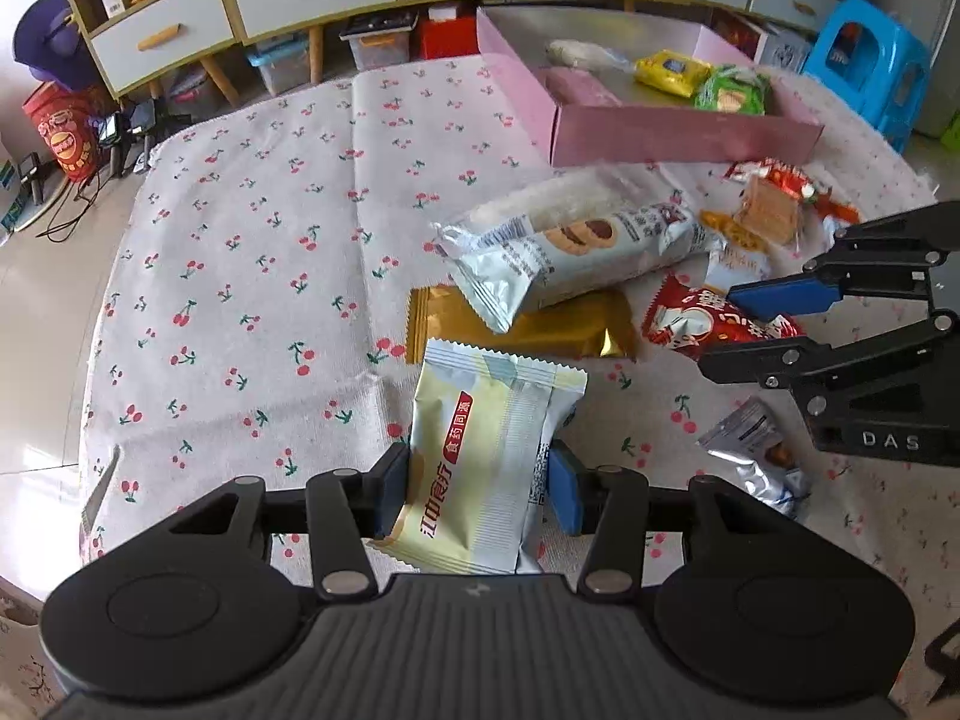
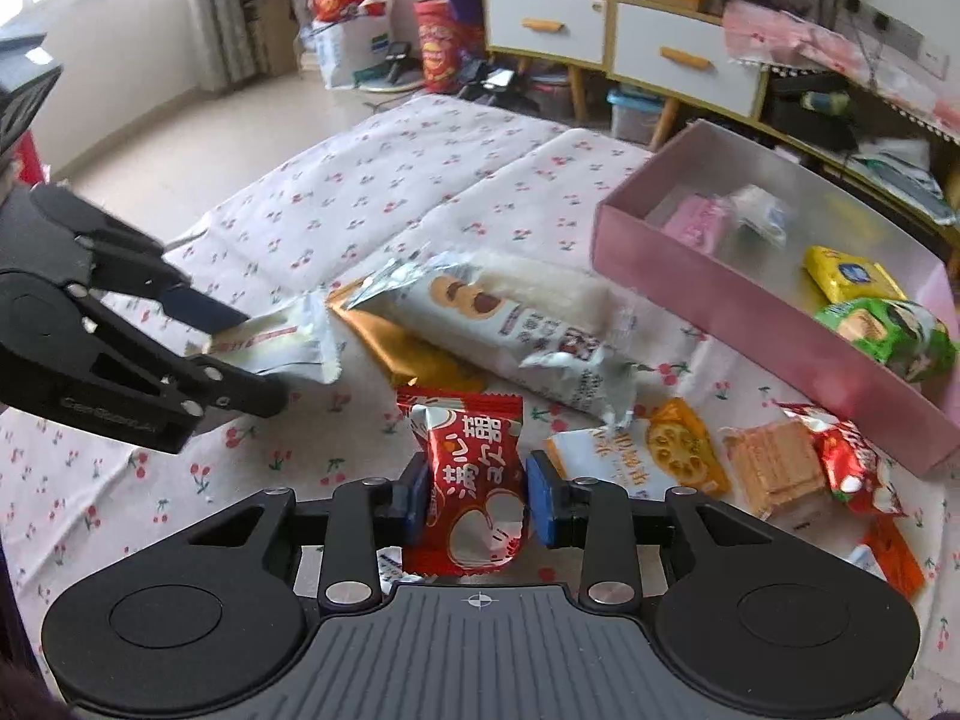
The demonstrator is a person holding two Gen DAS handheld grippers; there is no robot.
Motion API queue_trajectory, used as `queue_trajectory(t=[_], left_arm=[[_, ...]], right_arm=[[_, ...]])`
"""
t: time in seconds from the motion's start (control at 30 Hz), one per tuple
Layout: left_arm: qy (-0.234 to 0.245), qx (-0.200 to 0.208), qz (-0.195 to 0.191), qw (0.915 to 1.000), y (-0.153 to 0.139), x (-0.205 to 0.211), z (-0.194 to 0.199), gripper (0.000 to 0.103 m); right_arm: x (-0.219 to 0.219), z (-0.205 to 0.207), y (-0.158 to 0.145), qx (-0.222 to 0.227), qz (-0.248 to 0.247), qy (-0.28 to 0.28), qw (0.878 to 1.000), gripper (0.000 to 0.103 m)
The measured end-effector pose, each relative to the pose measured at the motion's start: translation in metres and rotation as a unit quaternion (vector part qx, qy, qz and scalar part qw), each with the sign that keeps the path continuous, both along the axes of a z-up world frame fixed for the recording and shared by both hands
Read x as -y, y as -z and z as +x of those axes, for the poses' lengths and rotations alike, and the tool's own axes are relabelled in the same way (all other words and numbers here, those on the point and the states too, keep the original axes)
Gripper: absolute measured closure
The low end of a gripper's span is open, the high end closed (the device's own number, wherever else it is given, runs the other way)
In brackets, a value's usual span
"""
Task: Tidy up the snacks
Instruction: 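Grasp the cream square cake pack with left tool while right tool grasps red snack bag, then carry both held snacks into the pink box and open both tools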
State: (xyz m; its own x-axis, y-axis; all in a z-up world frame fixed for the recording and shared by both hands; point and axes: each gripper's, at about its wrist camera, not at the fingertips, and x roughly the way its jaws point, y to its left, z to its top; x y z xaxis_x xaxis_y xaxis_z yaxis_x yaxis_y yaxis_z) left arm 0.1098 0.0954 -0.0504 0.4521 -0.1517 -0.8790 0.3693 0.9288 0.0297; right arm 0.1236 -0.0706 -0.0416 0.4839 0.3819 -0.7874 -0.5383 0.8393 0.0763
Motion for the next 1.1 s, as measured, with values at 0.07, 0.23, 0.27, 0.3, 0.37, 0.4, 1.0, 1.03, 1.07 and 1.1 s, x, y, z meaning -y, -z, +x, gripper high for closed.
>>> queue_trajectory(t=[0.07,0.23,0.27,0.3,0.37,0.4,1.0,1.03,1.07,1.1], left_arm=[[-0.003,0.003,-0.007,1.0000,-0.004,-0.001,0.000,0.058],[-0.011,0.014,-0.024,0.9995,-0.015,-0.003,0.000,0.058],[-0.013,0.016,-0.027,0.9994,-0.017,-0.003,0.001,0.058],[-0.014,0.019,-0.030,0.9993,-0.019,-0.002,0.002,0.058],[-0.017,0.026,-0.035,0.9989,-0.024,-0.001,0.003,0.059],[-0.019,0.031,-0.036,0.9987,-0.026,-0.001,0.004,0.059],[-0.094,0.095,-0.093,0.9866,-0.045,0.045,0.055,0.059],[-0.097,0.097,-0.098,0.9857,-0.045,0.049,0.058,0.059],[-0.102,0.098,-0.103,0.9846,-0.045,0.053,0.061,0.059],[-0.106,0.099,-0.109,0.9834,-0.045,0.057,0.064,0.059]], right_arm=[[0.005,0.001,-0.003,-0.003,0.007,0.008,1.000,0.071],[0.014,-0.001,-0.016,0.010,0.022,0.017,1.000,0.071],[0.016,-0.001,-0.019,0.012,0.025,0.020,0.999,0.071],[0.018,-0.001,-0.022,0.015,0.028,0.023,0.999,0.071],[0.021,0.000,-0.029,0.025,0.035,0.031,0.999,0.071],[0.024,0.001,-0.034,0.032,0.040,0.037,0.998,0.071],[0.097,0.044,-0.057,0.065,0.099,0.197,0.973,0.071],[0.100,0.047,-0.057,0.065,0.102,0.204,0.971,0.071],[0.103,0.050,-0.057,0.064,0.106,0.213,0.969,0.071],[0.107,0.054,-0.056,0.062,0.113,0.223,0.966,0.071]])
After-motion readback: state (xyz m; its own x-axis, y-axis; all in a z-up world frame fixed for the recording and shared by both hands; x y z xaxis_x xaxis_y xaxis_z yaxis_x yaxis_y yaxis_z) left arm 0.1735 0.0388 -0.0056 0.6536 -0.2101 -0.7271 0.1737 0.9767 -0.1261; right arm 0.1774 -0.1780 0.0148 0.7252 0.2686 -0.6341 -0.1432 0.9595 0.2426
